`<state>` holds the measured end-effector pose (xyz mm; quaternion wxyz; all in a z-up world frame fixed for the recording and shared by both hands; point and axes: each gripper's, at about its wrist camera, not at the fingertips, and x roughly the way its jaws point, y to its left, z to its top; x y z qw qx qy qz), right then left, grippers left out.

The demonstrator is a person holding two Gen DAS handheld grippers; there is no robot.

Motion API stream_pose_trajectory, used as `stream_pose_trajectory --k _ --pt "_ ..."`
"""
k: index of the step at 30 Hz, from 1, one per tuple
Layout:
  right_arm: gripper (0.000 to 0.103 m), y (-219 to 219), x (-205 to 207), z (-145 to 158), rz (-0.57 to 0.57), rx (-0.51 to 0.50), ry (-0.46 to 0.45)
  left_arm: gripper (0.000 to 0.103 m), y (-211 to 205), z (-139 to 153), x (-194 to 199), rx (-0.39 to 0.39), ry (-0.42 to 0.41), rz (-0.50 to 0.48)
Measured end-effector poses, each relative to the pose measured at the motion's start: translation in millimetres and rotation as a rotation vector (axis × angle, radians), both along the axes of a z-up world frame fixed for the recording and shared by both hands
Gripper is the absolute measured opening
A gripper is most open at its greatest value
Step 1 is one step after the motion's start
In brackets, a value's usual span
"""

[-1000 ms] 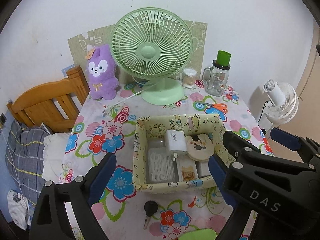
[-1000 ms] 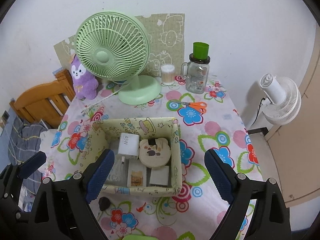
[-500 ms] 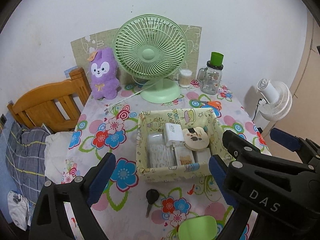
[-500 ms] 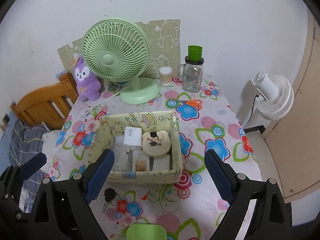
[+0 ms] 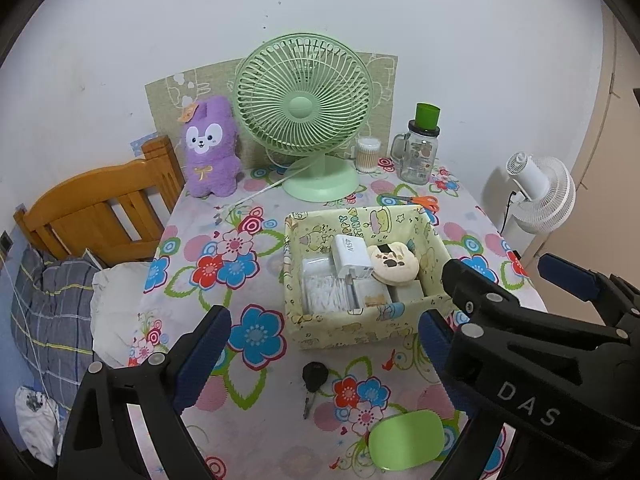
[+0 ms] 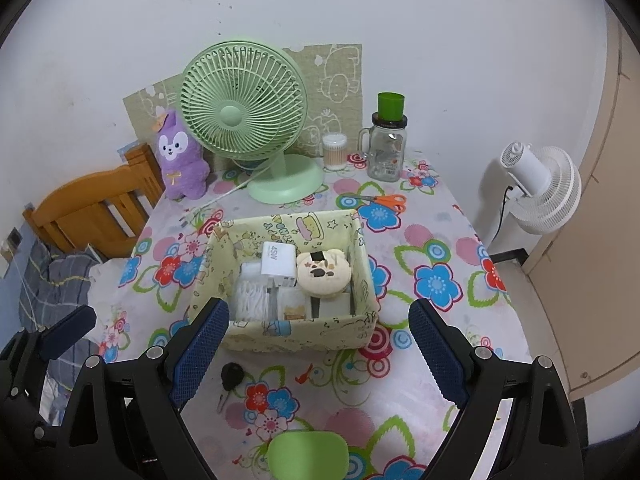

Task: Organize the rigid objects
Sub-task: 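Withdraw both tools from the box toward the black key and green case, then lower the right gripper onto the lime-green case and close it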

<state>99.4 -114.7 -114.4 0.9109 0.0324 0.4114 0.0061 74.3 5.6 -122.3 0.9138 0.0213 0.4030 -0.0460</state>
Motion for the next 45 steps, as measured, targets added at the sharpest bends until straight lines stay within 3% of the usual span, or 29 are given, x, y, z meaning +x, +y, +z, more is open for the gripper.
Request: stream_pose_trajectory --k 15,45 --pt "0.093 8 -29 -13 -0.034 -0.002 -0.024 0.096 14 -16 -18 -0.007 0.013 -0.024" --pt "0.093 16 -54 -105 -0.031 -0.017 0.062 0.096 27 -106 -32 0.023 0.083 -0.083"
